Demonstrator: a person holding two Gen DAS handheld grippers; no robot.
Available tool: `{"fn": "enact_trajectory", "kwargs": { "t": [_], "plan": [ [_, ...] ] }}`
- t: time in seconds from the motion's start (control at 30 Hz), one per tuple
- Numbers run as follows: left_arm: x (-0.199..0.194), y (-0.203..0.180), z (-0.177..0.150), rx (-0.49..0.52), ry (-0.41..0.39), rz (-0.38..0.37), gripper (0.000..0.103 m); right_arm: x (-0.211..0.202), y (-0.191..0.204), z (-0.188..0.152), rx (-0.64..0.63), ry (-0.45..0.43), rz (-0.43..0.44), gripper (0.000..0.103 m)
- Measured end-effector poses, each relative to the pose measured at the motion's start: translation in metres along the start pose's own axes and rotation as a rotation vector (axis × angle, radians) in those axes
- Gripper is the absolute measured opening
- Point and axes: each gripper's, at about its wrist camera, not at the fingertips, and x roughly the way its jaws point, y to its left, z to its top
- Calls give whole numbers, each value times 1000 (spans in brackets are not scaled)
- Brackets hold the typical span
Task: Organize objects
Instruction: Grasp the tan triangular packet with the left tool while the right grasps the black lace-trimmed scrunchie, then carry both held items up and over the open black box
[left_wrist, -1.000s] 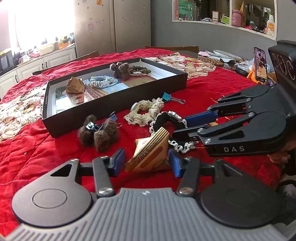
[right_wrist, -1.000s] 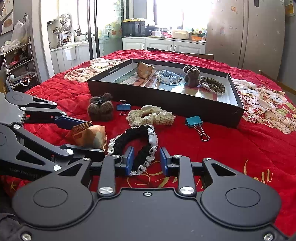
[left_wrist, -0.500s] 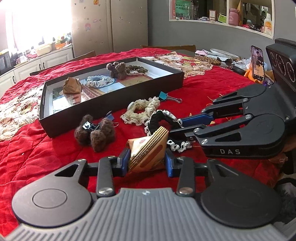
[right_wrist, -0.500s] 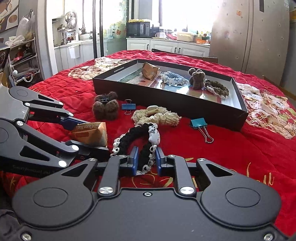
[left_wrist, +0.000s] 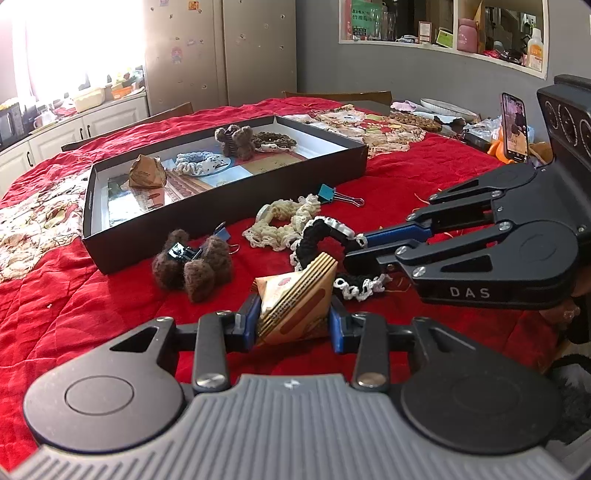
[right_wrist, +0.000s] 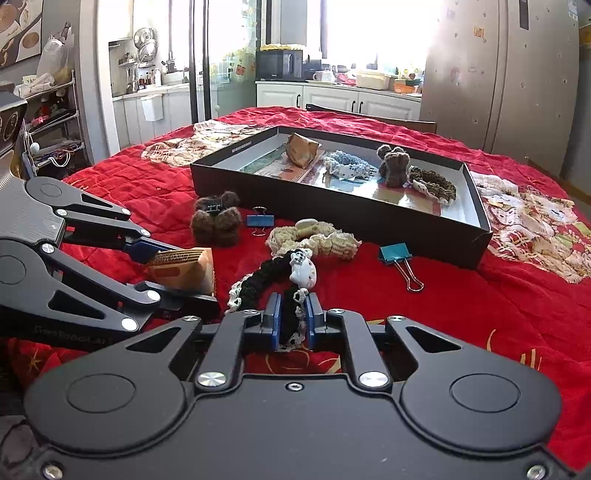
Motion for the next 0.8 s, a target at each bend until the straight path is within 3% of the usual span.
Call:
{"fn": "enact_trajectory", "kwargs": {
  "t": [0.8],
  "plan": [
    [-10, -1, 6, -1, -27, -1, 41, -32, -2, 12, -15, -81, -6, 12]
  ]
}}
